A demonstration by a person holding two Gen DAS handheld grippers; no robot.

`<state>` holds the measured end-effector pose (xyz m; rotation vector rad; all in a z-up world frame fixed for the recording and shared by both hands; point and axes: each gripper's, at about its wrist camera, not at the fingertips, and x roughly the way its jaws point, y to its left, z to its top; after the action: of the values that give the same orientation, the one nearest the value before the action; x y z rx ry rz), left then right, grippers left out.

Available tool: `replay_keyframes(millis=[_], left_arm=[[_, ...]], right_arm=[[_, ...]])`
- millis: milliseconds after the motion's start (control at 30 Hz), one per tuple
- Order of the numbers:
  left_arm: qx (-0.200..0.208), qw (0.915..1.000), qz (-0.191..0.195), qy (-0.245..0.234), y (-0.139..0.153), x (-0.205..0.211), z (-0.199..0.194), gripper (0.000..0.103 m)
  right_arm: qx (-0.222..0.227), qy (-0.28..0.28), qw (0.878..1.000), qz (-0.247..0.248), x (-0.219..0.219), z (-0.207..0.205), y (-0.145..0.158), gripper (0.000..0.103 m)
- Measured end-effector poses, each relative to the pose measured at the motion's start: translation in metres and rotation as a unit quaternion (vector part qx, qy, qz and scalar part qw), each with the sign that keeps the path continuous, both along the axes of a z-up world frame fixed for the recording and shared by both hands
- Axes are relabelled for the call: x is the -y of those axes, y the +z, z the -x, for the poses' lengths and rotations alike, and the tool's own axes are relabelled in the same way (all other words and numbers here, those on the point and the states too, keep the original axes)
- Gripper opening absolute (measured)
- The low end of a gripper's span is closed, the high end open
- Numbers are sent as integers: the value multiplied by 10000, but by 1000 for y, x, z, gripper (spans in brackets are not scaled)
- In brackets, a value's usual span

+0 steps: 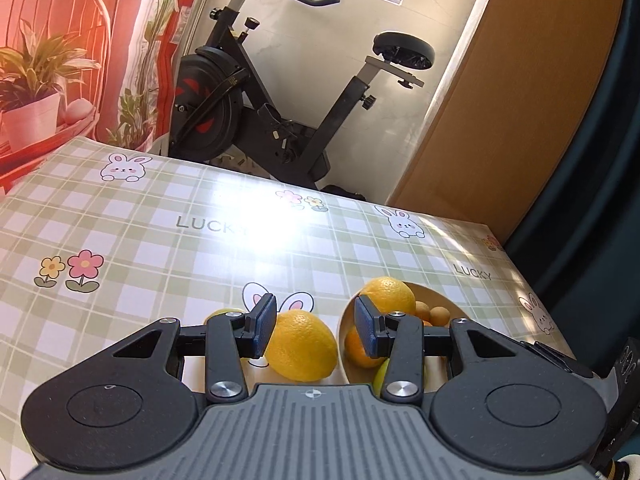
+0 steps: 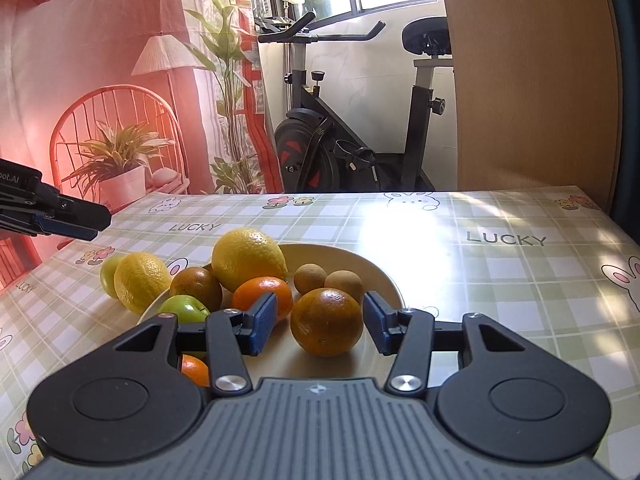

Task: Organize fruits

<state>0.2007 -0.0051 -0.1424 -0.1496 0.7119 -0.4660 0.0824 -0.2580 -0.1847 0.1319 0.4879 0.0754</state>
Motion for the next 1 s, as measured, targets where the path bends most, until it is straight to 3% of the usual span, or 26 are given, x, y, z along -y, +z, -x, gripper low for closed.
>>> replay_keyframes(millis=[167,300,467,600,767,833,1000], left_arm=[[-84,9999,79,-38,-1,-17,-7,46],[-99,9999,31,-104,-3,-22,-12,46],[-156,9998,53,-108,-9,-35,-21,54],[-206,9997,121,-100,-14,-43,-28,54],[-279,9993,217,-105,-24,-50,-31,54],[-326,9991,231,-105,-29,-52,-33,54],[-382,9989,193,-196,-36,-49,-32,54]], right_arm=[[79,67,9997,-202,-14,0,14,51],[75,399,9991,-98,-40,-11,23,51],[-48,942,9955,110,-80,-31,25,51],[-240,1358,9902,226,-110,-48,19,62],[-479,1672,9830,582,-142,-72,11,66],[-578,1713,9815,627,-149,-83,10,74],[-848,1798,9763,861,-164,-106,2,75]])
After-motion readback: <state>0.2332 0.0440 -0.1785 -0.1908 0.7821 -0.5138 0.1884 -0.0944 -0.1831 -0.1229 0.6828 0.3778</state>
